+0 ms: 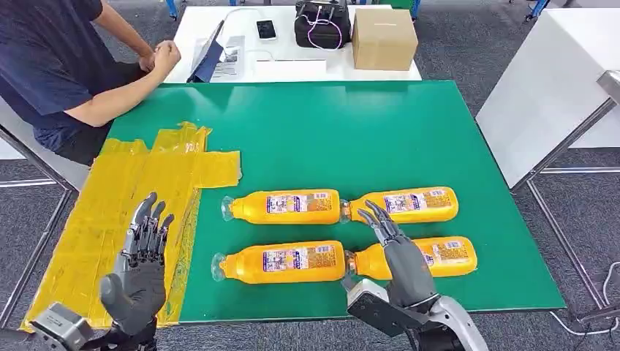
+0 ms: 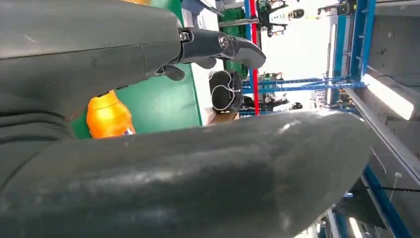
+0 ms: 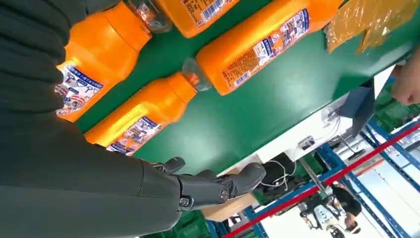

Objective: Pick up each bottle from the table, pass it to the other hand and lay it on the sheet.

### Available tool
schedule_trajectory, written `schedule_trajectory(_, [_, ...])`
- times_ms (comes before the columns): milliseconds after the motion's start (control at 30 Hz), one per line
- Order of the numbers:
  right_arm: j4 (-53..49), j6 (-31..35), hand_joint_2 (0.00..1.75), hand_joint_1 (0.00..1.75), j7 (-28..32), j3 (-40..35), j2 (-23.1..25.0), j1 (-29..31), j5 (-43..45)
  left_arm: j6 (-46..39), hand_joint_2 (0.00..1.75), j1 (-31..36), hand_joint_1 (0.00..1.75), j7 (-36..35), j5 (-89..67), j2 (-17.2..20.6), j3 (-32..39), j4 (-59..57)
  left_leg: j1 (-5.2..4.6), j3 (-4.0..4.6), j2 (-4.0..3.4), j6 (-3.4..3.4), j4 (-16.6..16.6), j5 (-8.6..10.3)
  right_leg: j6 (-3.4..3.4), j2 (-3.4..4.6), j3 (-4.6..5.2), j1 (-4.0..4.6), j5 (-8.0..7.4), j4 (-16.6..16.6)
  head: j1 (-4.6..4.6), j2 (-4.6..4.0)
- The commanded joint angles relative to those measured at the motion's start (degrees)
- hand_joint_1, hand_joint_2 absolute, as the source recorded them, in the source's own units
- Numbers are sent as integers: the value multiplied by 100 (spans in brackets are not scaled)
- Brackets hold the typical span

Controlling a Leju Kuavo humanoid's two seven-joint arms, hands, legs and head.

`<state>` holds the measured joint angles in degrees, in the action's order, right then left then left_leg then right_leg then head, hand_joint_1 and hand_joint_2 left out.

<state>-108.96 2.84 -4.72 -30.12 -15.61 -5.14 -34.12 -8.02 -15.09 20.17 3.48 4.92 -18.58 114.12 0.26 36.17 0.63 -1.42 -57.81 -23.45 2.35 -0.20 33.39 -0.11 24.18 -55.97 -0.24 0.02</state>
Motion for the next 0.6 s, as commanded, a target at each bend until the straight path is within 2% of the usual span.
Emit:
schedule_trajectory(33, [639,-379,175,0,-153,-402,21,567,-121,187,0,174,0,-77,8,56,-80,-347,0,-33,-19,5,7,-9,-3,15,-30,0,4,9,0,0])
schedule_trajectory(233, [1176,-861,175,0,-346,-835,68,1097,121,396,0,269,0,-118,-38,-47,-2,-462,0,-20,-15,2,7,-1,-2,11,-18,1,-2,8,0,0])
schedule_trajectory(600, [1799,-1108,175,0,-386,-1593,173,1781,495,566,0,384,0,-148,-62,-137,19,-579,-1,-38,-24,4,9,-7,-3,20,-35,0,3,8,0,0])
